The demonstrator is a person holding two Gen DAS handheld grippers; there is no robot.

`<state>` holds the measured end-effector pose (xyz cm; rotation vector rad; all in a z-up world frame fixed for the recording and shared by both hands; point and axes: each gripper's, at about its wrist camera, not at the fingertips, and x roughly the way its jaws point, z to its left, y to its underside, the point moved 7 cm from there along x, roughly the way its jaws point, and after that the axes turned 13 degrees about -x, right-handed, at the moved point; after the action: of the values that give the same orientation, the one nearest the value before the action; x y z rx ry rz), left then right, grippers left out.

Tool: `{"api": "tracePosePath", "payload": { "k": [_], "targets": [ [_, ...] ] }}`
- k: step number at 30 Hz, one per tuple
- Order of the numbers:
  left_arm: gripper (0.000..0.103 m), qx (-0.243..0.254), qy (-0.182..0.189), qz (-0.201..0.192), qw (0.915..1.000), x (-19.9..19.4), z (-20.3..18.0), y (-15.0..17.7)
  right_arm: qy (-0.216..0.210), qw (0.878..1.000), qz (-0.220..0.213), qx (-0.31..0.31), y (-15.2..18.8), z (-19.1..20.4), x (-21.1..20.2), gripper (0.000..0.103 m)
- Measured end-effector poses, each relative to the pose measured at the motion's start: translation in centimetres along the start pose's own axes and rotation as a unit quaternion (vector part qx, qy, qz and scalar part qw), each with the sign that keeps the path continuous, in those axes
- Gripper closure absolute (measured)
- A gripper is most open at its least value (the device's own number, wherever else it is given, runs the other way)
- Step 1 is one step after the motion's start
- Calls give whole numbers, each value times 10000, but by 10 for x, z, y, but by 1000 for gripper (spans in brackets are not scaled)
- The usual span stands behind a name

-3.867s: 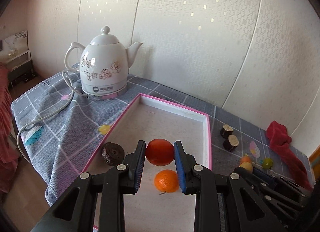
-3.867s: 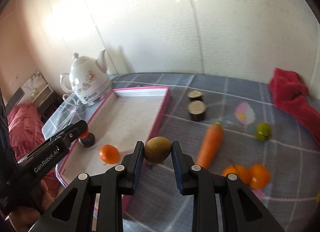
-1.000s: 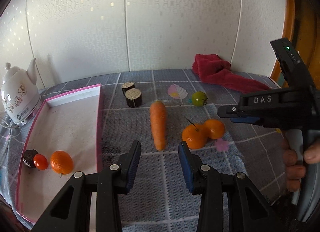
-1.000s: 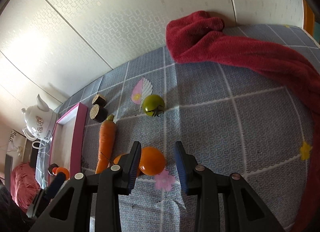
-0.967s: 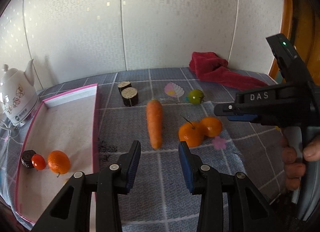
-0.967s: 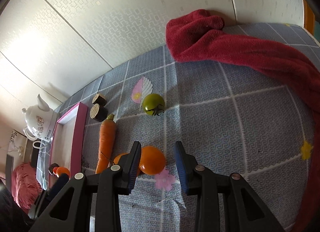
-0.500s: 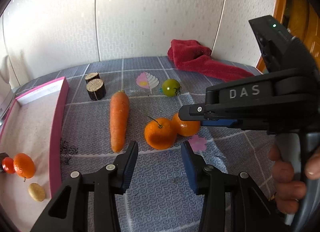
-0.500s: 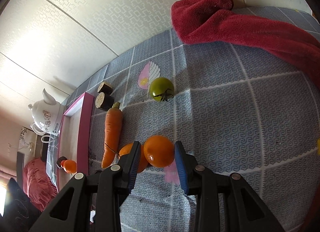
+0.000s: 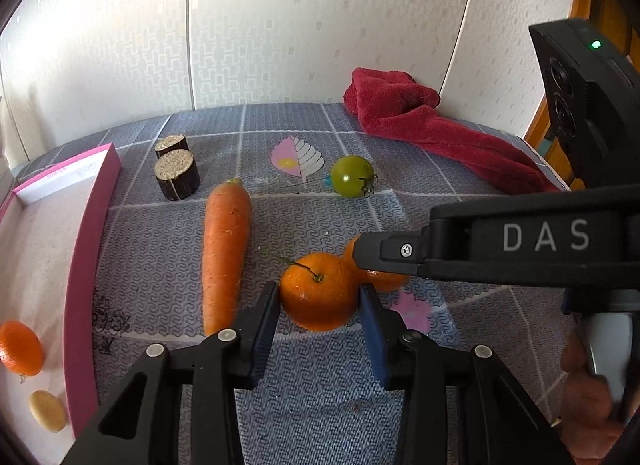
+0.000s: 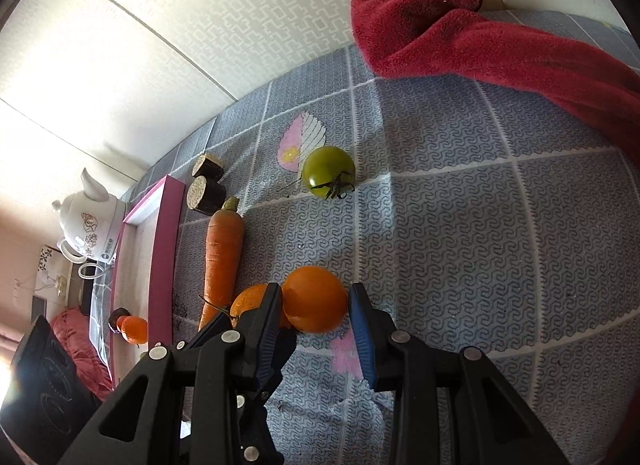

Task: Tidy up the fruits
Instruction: 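Grasp the stemmed orange with the left tool while the right tool lifts its orange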

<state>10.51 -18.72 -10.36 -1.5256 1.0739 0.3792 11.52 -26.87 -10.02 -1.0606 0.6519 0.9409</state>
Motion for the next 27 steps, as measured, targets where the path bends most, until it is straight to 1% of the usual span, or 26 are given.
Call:
{"api": "tracePosePath", "payload": {
  "k": [4, 5, 8, 10, 13, 15, 17, 27],
  "targets": [
    [65, -51, -22, -75, 10000, -1, 2, 2, 133, 9998, -14, -164, -2, 3, 1, 69],
    [65, -58, -33, -92, 9999, -4, 3, 5, 229, 9995, -39, -206, -2, 3, 0, 69],
    [65, -54, -58, -147, 9999, -7, 5, 9, 867, 9949, -167, -495, -5, -4, -8, 69],
    [65, -69, -68, -160, 9998, -7, 5, 9, 1135, 9914, -201, -627, -6, -7, -10, 69],
    [64, -224, 14, -94, 9997, -5, 7, 8, 1089, 9917, -145, -668, -5, -8, -7, 69],
    [64, -262, 80, -34, 9996, -5, 9, 10, 1004, 9926, -23, -687, -3, -8, -3, 69],
    [65, -216, 62, -60, 9997, -7, 8, 10, 1078, 9918, 71, -676, -2, -10, 2, 69],
    [65, -104, -102, -175, 9997, -8, 5, 14, 1119, 9914, -9, -673, -2, -15, -1, 69]
  ]
}}
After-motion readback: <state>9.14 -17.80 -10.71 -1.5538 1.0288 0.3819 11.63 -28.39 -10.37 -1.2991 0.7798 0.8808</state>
